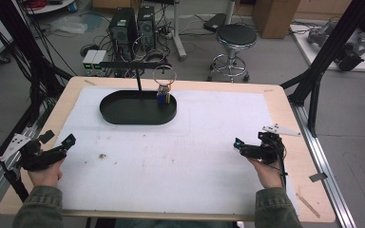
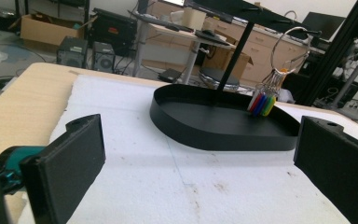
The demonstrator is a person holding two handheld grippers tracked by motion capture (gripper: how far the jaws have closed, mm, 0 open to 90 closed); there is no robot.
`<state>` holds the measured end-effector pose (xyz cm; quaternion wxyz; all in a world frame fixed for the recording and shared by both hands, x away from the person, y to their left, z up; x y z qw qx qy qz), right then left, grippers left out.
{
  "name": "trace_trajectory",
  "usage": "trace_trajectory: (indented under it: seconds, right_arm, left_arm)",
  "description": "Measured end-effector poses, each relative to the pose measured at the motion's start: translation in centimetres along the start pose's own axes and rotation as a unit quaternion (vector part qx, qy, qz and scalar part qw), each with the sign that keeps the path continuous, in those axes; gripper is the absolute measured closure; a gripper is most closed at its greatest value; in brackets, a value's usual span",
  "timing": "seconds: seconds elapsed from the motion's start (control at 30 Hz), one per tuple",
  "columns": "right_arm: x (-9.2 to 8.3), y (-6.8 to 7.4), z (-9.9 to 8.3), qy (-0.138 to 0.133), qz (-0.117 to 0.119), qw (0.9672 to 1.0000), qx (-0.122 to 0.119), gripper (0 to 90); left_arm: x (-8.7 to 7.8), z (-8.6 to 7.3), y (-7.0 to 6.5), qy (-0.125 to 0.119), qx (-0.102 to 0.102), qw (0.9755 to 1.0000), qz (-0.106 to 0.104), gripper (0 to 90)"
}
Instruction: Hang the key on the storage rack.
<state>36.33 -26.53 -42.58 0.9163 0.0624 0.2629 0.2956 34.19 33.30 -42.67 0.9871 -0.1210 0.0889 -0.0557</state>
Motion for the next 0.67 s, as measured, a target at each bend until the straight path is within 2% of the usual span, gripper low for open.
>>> trace_trajectory:
  seconds: [0.13, 0.23, 0.37, 0.47, 0.57, 0.67]
  right_arm:
    - [-0.7, 0.1, 0.0, -0.062, -0.005, 0.9981, -0.004, 0.5]
    - [-1.4, 0.2, 0.0, -0.093, -0.008, 0.9956, -0.004, 0.5]
    - [-2.3, 0.4, 0.1, -0.134, -0.018, 0.9906, -0.019, 0.5]
    - [-2.6, 0.5, 0.1, -0.142, -0.03, 0.9889, -0.032, 0.5]
    - [-2.6, 0.6, 0.1, -0.138, -0.037, 0.9889, -0.042, 0.5]
    - [-2.4, 0.7, 0.0, -0.133, -0.034, 0.9893, -0.049, 0.5]
  left_arm:
    - [0.0, 0.0, -0.1, 0.0, 0.005, 1.0, 0.0, 2.4]
    - [-0.1, -0.1, -0.2, 0.0, 0.009, 1.0, 0.0, 2.4]
    - [-0.2, -0.1, -0.4, 0.0, 0.017, 0.9999, -0.001, 2.4]
    - [-0.1, -0.1, -0.5, 0.002, 0.018, 0.9998, -0.003, 2.4]
    - [-0.1, -0.1, -0.5, 0.001, 0.018, 0.9998, -0.004, 2.4]
    - [0.0, -0.2, -0.5, 0.002, 0.015, 0.9999, -0.004, 2.4]
Point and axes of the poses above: each handheld gripper's, and its own axes: x roughly forward along the jaws, z roughly out of its top, y roughly to its left, the point moved 7 cm from there along x, roughly forward along the jaws, and after that the axes turned 13 degrees about z, right-handed, at the moved point
